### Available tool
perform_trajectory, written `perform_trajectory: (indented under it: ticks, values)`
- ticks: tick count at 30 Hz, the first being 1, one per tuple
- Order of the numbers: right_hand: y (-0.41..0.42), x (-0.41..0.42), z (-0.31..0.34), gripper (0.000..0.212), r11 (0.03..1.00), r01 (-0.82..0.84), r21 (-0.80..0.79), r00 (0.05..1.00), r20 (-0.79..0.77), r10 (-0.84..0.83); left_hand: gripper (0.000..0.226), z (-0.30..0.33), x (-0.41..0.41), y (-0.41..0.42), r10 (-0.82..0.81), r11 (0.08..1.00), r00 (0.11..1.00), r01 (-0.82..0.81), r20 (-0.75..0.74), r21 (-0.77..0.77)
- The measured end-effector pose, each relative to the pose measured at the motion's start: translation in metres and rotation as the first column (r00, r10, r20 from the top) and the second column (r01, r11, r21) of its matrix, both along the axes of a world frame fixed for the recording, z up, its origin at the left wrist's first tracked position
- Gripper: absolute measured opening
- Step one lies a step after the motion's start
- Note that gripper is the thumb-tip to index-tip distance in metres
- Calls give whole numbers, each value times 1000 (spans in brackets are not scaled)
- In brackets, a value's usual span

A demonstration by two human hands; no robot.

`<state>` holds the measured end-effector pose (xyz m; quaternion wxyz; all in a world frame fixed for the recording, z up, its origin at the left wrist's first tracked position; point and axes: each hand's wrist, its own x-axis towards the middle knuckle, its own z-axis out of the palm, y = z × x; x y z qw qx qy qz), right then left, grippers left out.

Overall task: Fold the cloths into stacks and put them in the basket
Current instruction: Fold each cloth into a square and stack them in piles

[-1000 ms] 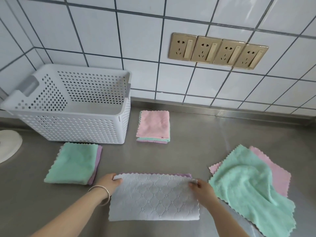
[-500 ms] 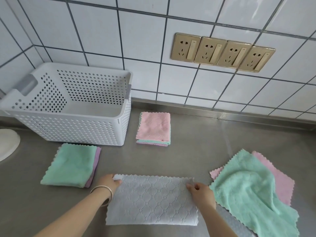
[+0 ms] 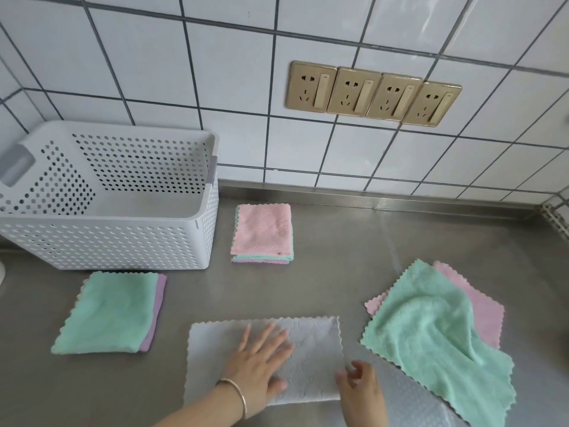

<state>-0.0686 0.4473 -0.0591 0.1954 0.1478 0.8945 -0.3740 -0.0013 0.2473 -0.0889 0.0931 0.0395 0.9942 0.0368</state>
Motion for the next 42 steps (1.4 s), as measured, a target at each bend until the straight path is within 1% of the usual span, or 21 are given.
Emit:
perform_trajectory:
  ticks: [2,5,7,9,11,13,14,15,17,18,19,20,22,23,26,29,31,34,36,38,42]
  values:
    - [-2,7,1,31,998,-26,53,999,42,23,71,-8,-2,9,-27,1000,998,28,52,-11]
    - [-2,12,-3,31,982,-107,153,991,92,94,88,-14,-1,10,-4,998,986,-5,168,55]
    - [0,11,-2,27,975,-135,179,987,114,115,102,-18,-1,8,0,995,982,-19,188,101]
    - [1,9,-1,21,962,-188,199,974,161,158,108,-14,-1,8,22,992,978,-47,208,119]
    - [-1,8,1,16,955,-224,196,964,187,188,101,-8,-4,9,20,988,980,-50,197,144]
    - [-4,9,6,10,957,-220,188,969,152,193,90,8,-7,10,89,975,980,-122,178,184]
    - [-6,10,7,17,960,-214,179,974,109,197,85,14,-10,13,102,976,984,-128,149,178]
    - [-10,11,9,26,963,-203,177,979,35,200,78,22,-12,15,122,959,984,-151,129,242]
    - [-20,16,14,37,979,-169,116,973,-139,184,57,40,-21,19,241,861,964,-264,108,434]
    - [-26,20,16,41,981,-168,92,963,-197,183,45,49,-24,22,319,781,945,-303,68,546]
    - [-32,24,18,46,983,-173,64,951,-249,183,35,60,-27,24,380,681,922,-333,74,653]
    - [-38,28,19,43,983,-183,32,935,-303,184,25,69,-31,26,412,590,905,-355,108,725]
    - [-48,34,22,31,976,-217,-11,892,-409,194,11,78,-36,30,445,494,881,-394,164,775]
    - [-52,36,23,29,970,-245,-2,863,-457,217,11,81,-37,29,472,472,863,-421,181,775]
    - [-61,40,24,31,930,-353,105,770,-532,353,14,82,-38,23,552,436,807,-492,208,754]
    - [-67,42,24,35,870,-426,248,665,-566,487,19,82,-35,14,603,442,771,-538,206,718]
    - [-72,44,26,25,814,-469,343,536,-623,571,28,83,-31,8,618,454,751,-584,235,673]
    - [-83,51,22,20,733,-556,392,290,-735,613,39,83,-22,-4,635,452,719,-644,284,617]
    - [-90,57,21,21,687,-604,404,191,-763,617,37,82,-15,-15,654,444,695,-673,300,592]
    - [-94,62,18,33,652,-634,416,176,-743,645,32,75,-7,-27,676,409,664,-698,318,588]
    - [-95,66,7,81,563,-714,416,259,-591,764,40,61,12,-48,702,251,584,-738,407,626]
